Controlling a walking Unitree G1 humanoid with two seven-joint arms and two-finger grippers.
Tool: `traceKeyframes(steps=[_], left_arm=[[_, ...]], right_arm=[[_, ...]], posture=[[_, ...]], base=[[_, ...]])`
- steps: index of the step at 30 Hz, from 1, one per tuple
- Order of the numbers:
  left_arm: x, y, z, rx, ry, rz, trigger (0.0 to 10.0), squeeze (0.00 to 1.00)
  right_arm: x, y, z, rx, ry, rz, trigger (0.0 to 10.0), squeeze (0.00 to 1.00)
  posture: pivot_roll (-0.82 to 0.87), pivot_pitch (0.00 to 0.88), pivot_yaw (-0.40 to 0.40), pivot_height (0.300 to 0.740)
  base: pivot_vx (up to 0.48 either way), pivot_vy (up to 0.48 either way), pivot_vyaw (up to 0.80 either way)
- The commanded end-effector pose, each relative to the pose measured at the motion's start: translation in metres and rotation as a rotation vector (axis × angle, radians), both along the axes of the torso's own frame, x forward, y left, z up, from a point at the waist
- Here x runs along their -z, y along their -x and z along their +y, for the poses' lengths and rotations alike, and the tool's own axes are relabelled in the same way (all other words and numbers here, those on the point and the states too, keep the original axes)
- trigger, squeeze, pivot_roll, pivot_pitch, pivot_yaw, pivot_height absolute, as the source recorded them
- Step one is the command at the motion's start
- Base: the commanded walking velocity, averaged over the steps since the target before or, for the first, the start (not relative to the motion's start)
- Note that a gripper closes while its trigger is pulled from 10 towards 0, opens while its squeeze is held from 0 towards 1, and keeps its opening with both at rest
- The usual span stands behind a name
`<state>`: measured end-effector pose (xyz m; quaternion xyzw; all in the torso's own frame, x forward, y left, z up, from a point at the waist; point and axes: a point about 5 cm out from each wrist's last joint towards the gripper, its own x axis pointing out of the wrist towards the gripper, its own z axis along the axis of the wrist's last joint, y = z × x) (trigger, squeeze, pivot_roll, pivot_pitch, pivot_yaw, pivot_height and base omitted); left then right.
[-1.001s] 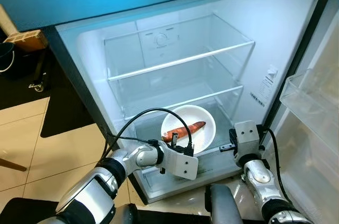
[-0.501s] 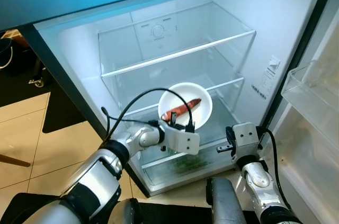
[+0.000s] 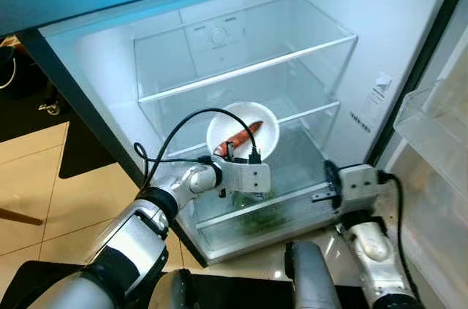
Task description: Restocking fridge
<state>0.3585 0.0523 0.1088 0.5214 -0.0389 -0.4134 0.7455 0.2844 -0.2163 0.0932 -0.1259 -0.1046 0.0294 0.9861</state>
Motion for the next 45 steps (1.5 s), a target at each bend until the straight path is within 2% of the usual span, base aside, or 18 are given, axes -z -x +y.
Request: traceKeyframes(steps=[1,4,9,20,36,45], left_arm=[[0.000,-0.004,0.014,-0.060,0.004,0.006,10.0,0.00],[0.000,-0.005,0.016,-0.084,0.014,0.009,10.0,0.00],[0.000,-0.008,0.022,-0.131,0.030,0.012,10.0,0.00],[-0.006,-0.015,0.028,-0.224,0.053,0.022,10.0,0.00],[-0.015,-0.021,0.026,-0.212,0.013,0.018,10.0,0.00],[-0.038,-0.030,0.023,-0.211,0.023,-0.050,10.0,0.00]], right_arm=[[0.002,0.004,0.006,-0.030,-0.013,0.006,10.0,0.00],[0.000,0.007,0.006,-0.049,-0.017,0.010,10.0,0.00],[0.010,0.017,0.013,-0.147,0.037,0.084,10.0,0.00],[0.008,0.024,0.020,-0.196,0.042,0.100,10.0,0.00],[0.003,0.032,0.037,-0.259,0.028,0.109,10.0,0.00],[0.004,0.041,0.040,-0.257,0.018,0.121,10.0,0.00]], posture=[[-0.19,0.166,0.173,0.526],[-0.19,0.167,0.173,0.526],[-0.19,0.174,0.170,0.526],[-0.18,0.188,0.172,0.526],[-0.19,0.228,0.192,0.526],[-0.20,0.250,0.202,0.526]], base=[[0.000,0.000,0.00],[0.000,0.000,0.00],[0.000,0.000,0.00],[0.000,0.000,0.00],[0.000,0.000,0.00],[0.000,0.000,0.00]])
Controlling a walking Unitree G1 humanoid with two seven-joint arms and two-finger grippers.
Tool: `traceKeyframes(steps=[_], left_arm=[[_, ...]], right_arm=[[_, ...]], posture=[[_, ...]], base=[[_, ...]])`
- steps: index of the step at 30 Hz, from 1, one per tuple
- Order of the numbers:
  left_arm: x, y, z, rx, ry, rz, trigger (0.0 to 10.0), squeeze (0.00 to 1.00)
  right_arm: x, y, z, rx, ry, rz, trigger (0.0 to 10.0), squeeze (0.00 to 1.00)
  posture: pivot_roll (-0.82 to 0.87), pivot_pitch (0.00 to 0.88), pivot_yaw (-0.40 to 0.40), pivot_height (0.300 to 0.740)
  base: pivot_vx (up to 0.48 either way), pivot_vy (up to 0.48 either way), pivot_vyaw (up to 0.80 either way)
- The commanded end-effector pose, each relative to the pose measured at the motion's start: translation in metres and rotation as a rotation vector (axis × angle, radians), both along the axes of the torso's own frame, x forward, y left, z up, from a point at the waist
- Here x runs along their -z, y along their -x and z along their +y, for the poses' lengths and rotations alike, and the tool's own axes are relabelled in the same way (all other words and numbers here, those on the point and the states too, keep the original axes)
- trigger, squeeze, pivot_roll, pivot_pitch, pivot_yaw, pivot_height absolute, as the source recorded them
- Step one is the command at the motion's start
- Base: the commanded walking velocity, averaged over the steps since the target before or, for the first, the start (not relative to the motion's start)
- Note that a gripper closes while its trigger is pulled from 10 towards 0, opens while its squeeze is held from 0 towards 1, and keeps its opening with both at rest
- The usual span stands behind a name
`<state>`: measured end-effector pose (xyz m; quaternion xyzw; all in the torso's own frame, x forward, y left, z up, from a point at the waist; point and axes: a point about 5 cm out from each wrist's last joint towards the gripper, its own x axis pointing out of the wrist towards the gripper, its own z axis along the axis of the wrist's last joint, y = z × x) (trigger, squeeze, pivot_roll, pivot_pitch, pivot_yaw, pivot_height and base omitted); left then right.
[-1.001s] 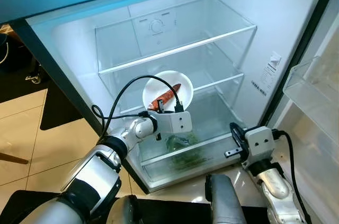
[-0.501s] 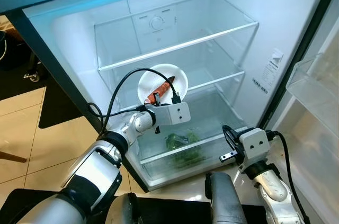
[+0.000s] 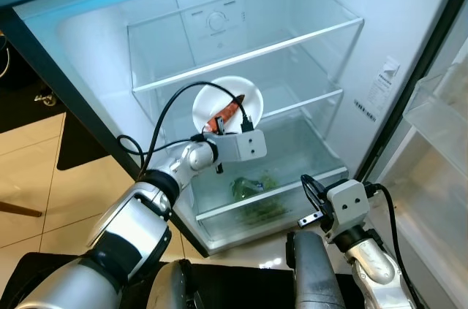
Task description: Restocking fridge
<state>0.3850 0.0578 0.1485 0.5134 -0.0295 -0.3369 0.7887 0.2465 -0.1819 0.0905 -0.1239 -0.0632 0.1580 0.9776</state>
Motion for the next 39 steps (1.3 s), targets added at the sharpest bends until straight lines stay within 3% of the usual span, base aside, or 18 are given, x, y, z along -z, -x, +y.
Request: traceKeyframes(steps=[1,17,29,31,33,34,39], left_arm=[[0.001,-0.004,0.017,-0.052,-0.030,0.010,10.0,0.00],[-0.027,-0.018,0.030,-0.133,-0.036,-0.096,10.0,0.00],[-0.034,-0.022,0.040,-0.178,-0.038,-0.130,10.0,0.00],[-0.035,-0.022,0.042,-0.187,-0.035,-0.129,10.0,0.34],[-0.035,-0.022,0.042,-0.189,-0.034,-0.130,10.0,0.34],[-0.035,-0.023,0.043,-0.192,-0.036,-0.129,10.0,1.00],[-0.035,-0.023,0.045,-0.202,-0.037,-0.129,10.0,1.00]], right_arm=[[0.001,0.003,0.006,-0.012,-0.010,0.009,10.0,0.00],[-0.002,0.008,0.010,-0.013,-0.015,0.021,10.0,0.00],[-0.003,0.008,0.012,-0.018,-0.015,0.023,10.0,0.00],[-0.003,0.007,0.012,-0.018,-0.016,0.023,10.0,0.00],[-0.003,0.007,0.012,-0.018,-0.017,0.023,10.0,0.00],[-0.004,0.007,0.012,-0.018,-0.016,0.023,10.0,0.00],[-0.004,0.008,0.012,-0.015,-0.018,0.024,10.0,0.00]], posture=[[-0.20,0.250,0.202,0.526],[-0.21,0.254,0.202,0.526],[-0.21,0.251,0.200,0.526],[-0.21,0.251,0.200,0.526],[-0.21,0.251,0.200,0.526],[-0.21,0.252,0.202,0.526],[-0.20,0.256,0.203,0.526]], base=[[0.000,0.000,0.00],[0.000,0.000,0.00],[0.000,0.000,0.00],[0.000,0.000,0.00],[0.000,0.000,0.00],[0.000,0.000,0.00],[0.000,0.000,0.00]])
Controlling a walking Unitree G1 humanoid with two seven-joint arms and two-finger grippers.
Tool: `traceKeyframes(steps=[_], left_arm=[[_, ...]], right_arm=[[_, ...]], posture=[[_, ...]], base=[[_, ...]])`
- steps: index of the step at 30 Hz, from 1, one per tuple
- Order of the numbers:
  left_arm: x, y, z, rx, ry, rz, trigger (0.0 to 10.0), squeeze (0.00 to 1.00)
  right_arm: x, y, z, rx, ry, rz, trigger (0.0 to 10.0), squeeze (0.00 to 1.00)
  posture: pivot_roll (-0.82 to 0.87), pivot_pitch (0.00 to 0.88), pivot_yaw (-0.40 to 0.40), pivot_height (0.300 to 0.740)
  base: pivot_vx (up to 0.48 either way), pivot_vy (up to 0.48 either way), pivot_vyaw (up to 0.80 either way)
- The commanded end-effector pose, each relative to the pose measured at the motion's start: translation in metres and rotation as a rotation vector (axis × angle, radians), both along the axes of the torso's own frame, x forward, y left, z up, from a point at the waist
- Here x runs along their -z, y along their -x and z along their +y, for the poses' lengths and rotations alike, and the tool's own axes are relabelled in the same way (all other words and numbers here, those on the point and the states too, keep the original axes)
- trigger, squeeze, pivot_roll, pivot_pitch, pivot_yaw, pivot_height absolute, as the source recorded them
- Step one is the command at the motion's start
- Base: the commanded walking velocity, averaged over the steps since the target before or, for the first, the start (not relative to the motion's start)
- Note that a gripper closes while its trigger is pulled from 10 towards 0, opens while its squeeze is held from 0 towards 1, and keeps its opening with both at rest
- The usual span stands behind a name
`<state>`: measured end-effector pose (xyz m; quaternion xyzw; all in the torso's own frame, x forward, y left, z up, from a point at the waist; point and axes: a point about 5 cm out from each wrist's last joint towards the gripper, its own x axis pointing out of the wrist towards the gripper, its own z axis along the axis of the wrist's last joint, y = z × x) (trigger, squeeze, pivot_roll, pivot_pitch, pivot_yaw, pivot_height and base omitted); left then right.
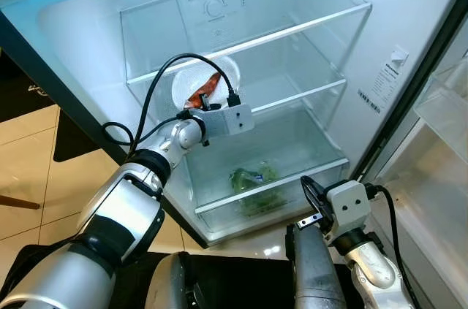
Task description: Restocking fridge
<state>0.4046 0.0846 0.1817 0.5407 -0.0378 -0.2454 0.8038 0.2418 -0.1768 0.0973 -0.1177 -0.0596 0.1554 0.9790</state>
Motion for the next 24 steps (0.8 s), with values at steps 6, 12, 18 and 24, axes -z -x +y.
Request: traceKeyframes(steps=[6,12,18,24], left_arm=[[-0.002,-0.003,0.018,-0.055,-0.018,-0.006,10.0,0.88],[-0.008,-0.004,0.015,-0.035,-0.018,-0.039,10.0,0.00],[-0.016,-0.003,0.003,0.030,0.002,-0.074,10.0,0.00],[-0.016,0.002,-0.011,0.114,0.006,-0.078,10.0,0.00]], right_arm=[[0.002,0.004,0.007,-0.018,-0.008,0.016,10.0,0.00],[0.002,0.004,0.007,-0.016,-0.007,0.016,10.0,0.00],[0.001,0.002,0.005,-0.012,-0.005,0.014,10.0,0.00],[0.000,0.000,0.003,-0.008,-0.002,0.011,10.0,0.00]], posture=[[-0.20,0.258,0.205,0.526],[-0.20,0.256,0.204,0.526],[-0.20,0.252,0.204,0.526],[-0.20,0.247,0.203,0.526]], base=[[0.000,0.000,0.00],[0.000,0.000,0.00],[0.000,0.000,0.00],[0.000,0.000,0.00]])
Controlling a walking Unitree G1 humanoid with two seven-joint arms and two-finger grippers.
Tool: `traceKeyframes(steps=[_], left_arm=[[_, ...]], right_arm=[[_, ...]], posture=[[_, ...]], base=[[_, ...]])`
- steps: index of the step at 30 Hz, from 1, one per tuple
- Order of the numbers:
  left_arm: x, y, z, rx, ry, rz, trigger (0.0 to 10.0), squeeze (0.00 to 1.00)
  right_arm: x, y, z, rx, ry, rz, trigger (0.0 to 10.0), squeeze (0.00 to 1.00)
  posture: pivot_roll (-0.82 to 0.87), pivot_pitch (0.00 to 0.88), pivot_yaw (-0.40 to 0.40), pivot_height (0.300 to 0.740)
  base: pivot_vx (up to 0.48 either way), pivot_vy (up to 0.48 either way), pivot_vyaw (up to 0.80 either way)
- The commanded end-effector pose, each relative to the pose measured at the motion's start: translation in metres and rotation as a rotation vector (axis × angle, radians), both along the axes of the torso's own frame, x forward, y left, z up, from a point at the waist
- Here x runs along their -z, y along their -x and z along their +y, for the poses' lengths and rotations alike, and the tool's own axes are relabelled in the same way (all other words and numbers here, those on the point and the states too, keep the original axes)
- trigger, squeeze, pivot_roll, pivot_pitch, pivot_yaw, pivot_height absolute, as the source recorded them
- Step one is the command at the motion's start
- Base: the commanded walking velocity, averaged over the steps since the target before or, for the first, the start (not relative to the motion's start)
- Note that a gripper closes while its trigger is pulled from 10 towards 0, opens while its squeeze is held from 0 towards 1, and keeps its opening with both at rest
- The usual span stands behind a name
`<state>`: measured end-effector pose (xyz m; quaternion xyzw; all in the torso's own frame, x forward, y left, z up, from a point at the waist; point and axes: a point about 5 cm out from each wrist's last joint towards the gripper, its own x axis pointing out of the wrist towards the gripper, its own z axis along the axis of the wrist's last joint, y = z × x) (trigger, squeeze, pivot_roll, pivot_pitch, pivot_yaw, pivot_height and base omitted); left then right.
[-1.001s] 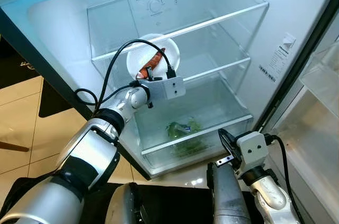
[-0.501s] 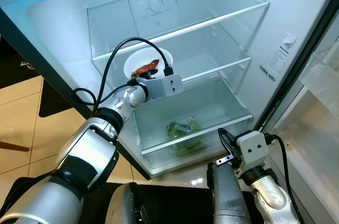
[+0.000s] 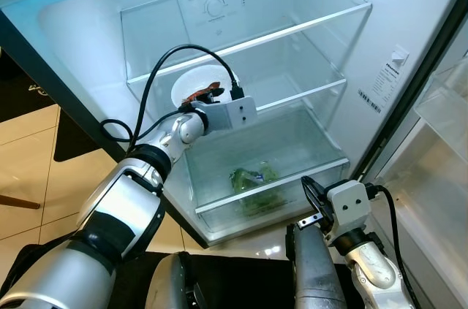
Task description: Restocking fridge
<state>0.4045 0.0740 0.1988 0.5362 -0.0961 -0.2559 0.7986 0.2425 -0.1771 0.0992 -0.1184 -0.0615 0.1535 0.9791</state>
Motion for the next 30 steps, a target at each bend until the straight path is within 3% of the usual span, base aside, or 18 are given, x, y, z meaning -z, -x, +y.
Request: traceKeyframes(steps=[1,8,9,19,30], left_arm=[[0.001,0.001,0.000,0.030,-0.025,0.002,10.0,0.00],[0.005,0.007,-0.012,0.112,-0.025,0.027,10.0,0.00],[0.005,0.011,-0.018,0.164,-0.022,0.025,10.0,0.00],[0.003,0.020,-0.033,0.286,-0.014,-0.010,10.0,0.00],[0.014,0.031,-0.041,0.380,-0.013,0.004,10.0,0.00]], right_arm=[[0.002,0.001,0.004,-0.012,-0.002,0.015,10.0,0.00],[0.002,0.000,0.002,-0.009,-0.001,0.012,10.0,0.00],[0.002,0.000,0.001,-0.006,0.001,0.011,10.0,0.00],[0.002,-0.003,0.000,-0.002,0.003,0.008,10.0,0.00],[0.006,-0.010,0.001,-0.009,0.010,0.024,10.0,0.00]], posture=[[-0.20,0.247,0.203,0.526],[-0.20,0.244,0.204,0.526],[-0.20,0.242,0.205,0.526],[-0.20,0.231,0.202,0.526],[-0.19,0.199,0.192,0.526]], base=[[0.000,0.000,0.00],[0.000,0.000,0.00],[0.000,0.000,0.00],[0.000,0.000,0.00],[0.000,0.000,0.00]])
